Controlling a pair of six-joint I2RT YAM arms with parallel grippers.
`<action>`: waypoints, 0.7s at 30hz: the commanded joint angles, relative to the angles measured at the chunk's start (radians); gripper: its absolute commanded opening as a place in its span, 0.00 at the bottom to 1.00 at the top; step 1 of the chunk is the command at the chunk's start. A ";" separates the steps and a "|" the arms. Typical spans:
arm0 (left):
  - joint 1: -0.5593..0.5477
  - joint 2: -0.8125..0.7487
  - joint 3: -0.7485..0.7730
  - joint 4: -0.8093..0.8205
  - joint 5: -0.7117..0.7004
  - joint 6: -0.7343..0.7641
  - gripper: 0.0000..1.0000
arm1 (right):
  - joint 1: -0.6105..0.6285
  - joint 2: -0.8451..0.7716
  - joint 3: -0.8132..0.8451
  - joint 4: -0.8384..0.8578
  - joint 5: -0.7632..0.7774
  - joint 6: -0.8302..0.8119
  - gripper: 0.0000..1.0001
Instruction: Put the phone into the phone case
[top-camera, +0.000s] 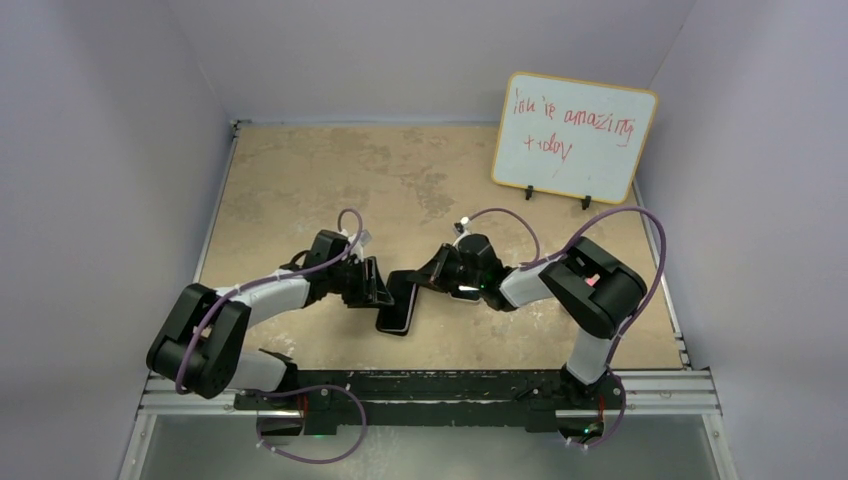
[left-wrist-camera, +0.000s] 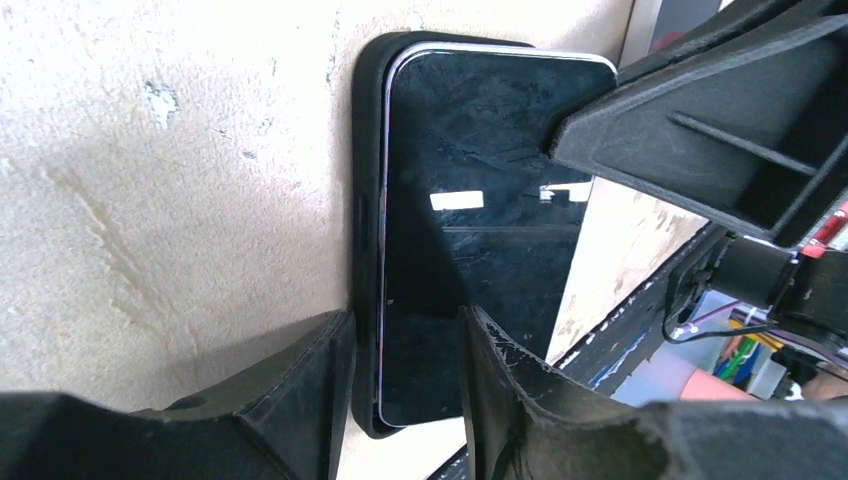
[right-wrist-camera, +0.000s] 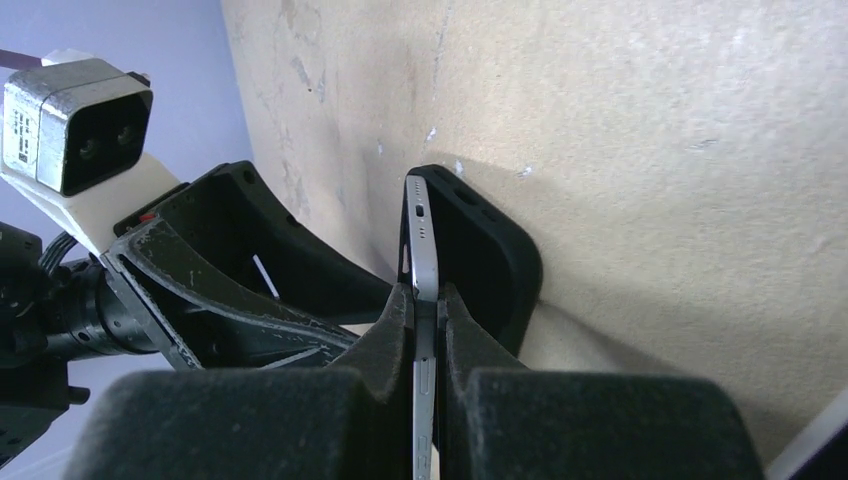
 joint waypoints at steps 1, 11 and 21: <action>-0.017 0.009 -0.065 0.127 0.108 -0.068 0.43 | -0.006 0.041 -0.066 0.084 -0.028 0.014 0.00; -0.120 -0.015 -0.104 0.237 0.115 -0.175 0.44 | -0.043 0.044 -0.096 0.067 -0.020 -0.021 0.00; -0.213 -0.012 -0.121 0.292 0.027 -0.240 0.39 | -0.053 0.020 -0.108 0.039 -0.003 -0.093 0.00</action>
